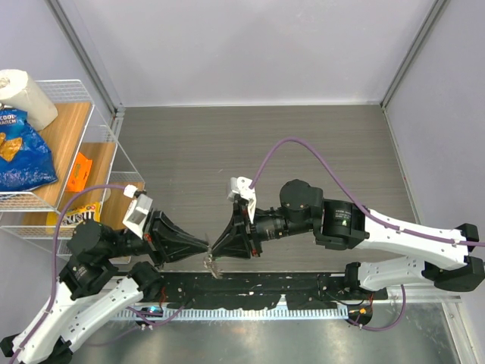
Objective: Put the keys on the keyring
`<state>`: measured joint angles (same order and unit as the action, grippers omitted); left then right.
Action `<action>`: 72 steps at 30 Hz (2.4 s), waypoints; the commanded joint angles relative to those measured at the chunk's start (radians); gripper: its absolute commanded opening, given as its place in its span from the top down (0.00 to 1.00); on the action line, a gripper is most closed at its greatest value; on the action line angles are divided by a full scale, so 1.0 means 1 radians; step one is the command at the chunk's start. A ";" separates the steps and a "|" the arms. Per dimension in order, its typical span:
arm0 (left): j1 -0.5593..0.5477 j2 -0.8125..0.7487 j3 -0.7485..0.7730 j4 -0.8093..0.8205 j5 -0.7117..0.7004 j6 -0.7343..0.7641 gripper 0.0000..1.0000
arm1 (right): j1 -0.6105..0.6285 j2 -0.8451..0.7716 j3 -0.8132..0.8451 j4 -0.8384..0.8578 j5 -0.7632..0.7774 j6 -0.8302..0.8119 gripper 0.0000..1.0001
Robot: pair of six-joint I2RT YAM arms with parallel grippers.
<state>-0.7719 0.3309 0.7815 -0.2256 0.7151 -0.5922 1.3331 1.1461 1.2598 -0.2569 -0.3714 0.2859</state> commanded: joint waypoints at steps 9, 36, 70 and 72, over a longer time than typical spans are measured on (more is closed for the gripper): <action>0.002 -0.018 -0.007 0.104 -0.031 -0.029 1.00 | 0.005 0.020 -0.011 0.088 0.031 0.018 0.80; 0.002 -0.012 0.001 -0.046 -0.169 0.035 1.00 | -0.003 -0.118 -0.253 0.108 0.328 0.009 0.60; 0.002 -0.079 -0.120 -0.241 -0.575 0.000 0.00 | -0.198 0.276 -0.629 0.393 0.670 0.424 0.33; 0.002 -0.075 -0.123 -0.233 -0.569 -0.001 0.00 | -0.212 0.267 -0.652 0.410 0.678 0.426 0.32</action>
<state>-0.7719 0.2512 0.6640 -0.4988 0.1455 -0.5926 1.1461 1.4452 0.6411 0.0681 0.2298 0.6685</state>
